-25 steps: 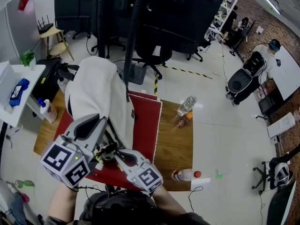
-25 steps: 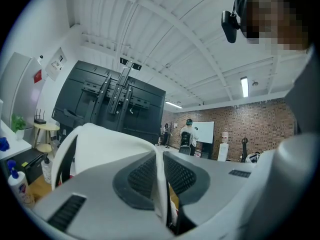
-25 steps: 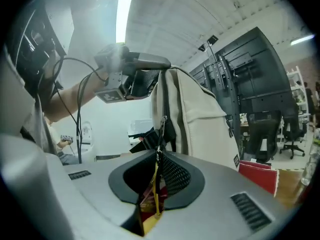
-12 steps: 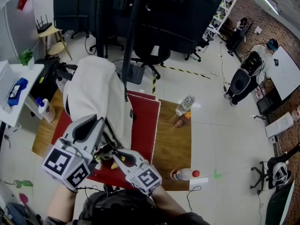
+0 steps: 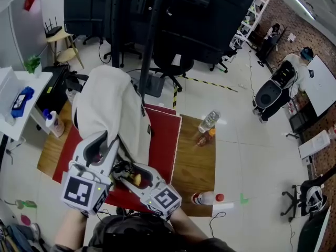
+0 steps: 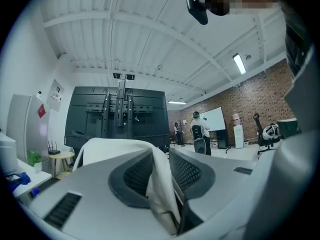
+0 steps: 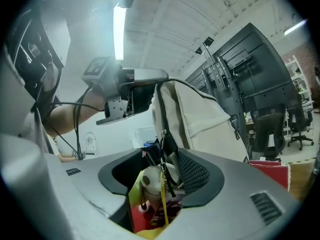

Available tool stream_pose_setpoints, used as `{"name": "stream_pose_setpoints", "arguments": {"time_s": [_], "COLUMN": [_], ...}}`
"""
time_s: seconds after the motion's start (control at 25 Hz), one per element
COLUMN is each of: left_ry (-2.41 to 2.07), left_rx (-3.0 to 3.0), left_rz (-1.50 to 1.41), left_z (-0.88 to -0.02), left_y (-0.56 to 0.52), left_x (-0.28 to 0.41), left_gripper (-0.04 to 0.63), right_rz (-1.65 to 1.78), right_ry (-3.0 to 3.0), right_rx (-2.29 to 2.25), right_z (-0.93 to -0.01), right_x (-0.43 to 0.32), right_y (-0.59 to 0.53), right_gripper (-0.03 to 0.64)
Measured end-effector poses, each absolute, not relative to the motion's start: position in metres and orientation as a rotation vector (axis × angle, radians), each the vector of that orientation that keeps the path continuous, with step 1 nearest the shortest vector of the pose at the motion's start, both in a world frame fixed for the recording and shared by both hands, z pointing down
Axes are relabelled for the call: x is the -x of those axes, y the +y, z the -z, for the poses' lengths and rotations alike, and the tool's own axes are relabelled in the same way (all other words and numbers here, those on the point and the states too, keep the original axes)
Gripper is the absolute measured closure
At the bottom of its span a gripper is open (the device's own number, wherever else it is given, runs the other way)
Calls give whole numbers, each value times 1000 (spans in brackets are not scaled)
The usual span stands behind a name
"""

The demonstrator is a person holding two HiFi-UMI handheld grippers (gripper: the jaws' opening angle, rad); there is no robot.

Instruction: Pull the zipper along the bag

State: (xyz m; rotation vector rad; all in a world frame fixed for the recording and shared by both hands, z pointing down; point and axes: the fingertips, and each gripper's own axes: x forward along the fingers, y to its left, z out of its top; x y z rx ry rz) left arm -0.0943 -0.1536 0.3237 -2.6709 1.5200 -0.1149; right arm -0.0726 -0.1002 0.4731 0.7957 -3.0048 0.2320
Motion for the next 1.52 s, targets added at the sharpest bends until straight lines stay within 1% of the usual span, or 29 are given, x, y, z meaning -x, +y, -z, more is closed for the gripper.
{"name": "stream_pose_setpoints", "arguments": {"time_s": [0.12,0.2,0.52,0.6,0.68,0.72,0.76,0.8,0.88,0.92,1.04,1.52], "left_ry": [1517,1499,1578,1625,1667,1687,1706,1724,1747,1753,1766,1843], "left_rx": [2659,2663,2554,2481,2414,2387,2366,2355,2361,2375,2404,2448], "left_rz": [109,110,55,14,-28,-37,-34,-21,12,23,33,89], "left_z": [-323,-321,-301,-293,-285,-283,-284,-286,-295,-300,-310,-348], "left_y": [-150,-145,-123,-119,-114,-112,-111,-110,-108,-106,-100,-88], "left_x": [95,95,117,129,141,146,151,155,157,157,154,157], "left_gripper": [425,409,407,408,435,445,482,502,527,538,568,569], "right_rz": [-225,-193,-64,20,94,126,151,166,161,142,125,177], "right_ry": [-3036,-3058,-3168,-3186,-3199,-3200,-3197,-3193,-3197,-3203,-3209,-3117], "right_rx": [-786,-772,-895,-962,-1028,-1065,-1103,-1138,-1196,-1216,-1268,-1208], "right_z": [-461,-450,-389,-372,-357,-351,-349,-348,-348,-348,-343,-354], "right_x": [73,73,54,45,36,32,27,22,13,9,5,21], "right_y": [-99,-95,-100,-103,-105,-106,-108,-111,-114,-114,-111,-99], "right_gripper": [371,328,324,353,371,419,484,537,579,589,589,595]}}
